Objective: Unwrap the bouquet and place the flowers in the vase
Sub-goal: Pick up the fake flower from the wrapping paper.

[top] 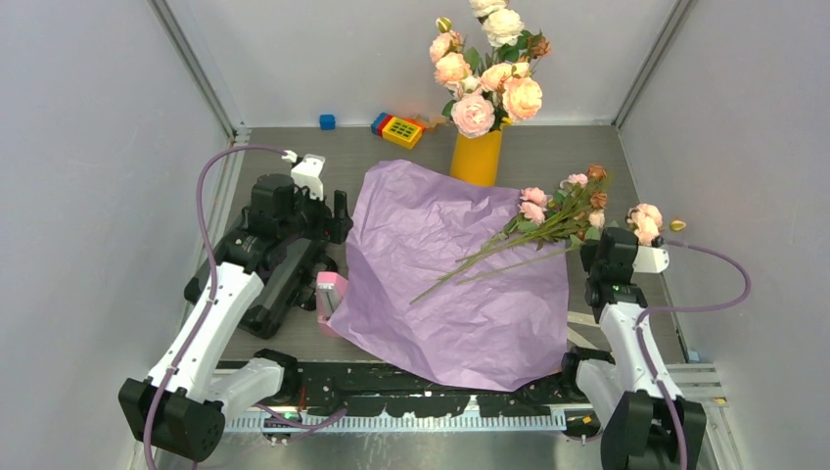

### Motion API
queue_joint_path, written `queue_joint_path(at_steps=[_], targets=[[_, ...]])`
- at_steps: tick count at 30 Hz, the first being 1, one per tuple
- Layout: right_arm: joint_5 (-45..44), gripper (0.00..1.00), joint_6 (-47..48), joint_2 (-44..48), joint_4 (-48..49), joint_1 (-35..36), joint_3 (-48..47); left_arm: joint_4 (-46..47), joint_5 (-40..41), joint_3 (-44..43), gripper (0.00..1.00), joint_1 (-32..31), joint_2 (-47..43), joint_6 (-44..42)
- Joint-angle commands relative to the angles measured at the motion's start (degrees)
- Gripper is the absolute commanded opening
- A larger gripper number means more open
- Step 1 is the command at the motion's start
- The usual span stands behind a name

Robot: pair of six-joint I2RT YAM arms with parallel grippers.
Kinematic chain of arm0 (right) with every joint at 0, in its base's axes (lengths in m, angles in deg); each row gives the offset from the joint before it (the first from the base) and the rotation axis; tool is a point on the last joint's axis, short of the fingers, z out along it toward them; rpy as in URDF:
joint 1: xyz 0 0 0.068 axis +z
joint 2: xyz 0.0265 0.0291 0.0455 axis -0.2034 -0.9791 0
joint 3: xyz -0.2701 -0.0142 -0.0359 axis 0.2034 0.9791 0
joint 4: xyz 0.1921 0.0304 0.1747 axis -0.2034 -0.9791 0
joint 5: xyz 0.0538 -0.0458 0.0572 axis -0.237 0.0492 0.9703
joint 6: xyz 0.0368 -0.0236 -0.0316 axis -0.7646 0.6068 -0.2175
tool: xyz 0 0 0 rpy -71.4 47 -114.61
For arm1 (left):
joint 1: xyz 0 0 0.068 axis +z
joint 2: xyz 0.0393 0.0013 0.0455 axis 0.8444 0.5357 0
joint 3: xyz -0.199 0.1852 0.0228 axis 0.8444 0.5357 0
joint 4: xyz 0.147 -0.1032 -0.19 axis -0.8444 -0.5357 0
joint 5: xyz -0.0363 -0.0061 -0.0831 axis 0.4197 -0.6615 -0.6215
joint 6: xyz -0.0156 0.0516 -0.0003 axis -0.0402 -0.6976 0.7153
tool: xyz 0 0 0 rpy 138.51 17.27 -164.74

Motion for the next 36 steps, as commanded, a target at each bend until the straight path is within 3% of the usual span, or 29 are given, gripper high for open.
queue_joint_path(at_steps=[1,9,15,21,27,36], targets=[[-4.77,0.0,4.76,7.29,-6.54,-0.26,-3.87,1.78,0.23,-0.11,0.88,-0.25,-1.72,0.28],[-6.91,0.0,15.39,15.83,-8.14,-0.24,-11.69,1.9,0.27,-0.1,0.87,-0.3,-1.95,0.29],[0.13,0.0,23.44,16.48,2.03,-0.23,-16.57,1.85,0.57,-0.05,0.88,-0.3,-2.02,0.2],[5.04,0.0,28.09,12.35,11.57,-0.2,-23.11,1.81,0.88,-0.06,0.88,-0.3,-2.05,0.12],[5.9,0.0,29.27,5.96,24.69,-0.12,-28.7,1.8,1.0,-0.11,0.87,-0.29,-1.72,0.02],[5.75,0.0,30.46,-4.14,36.22,1.14,-37.44,1.8,1.35,-0.03,0.88,-0.3,-1.51,-0.16]])
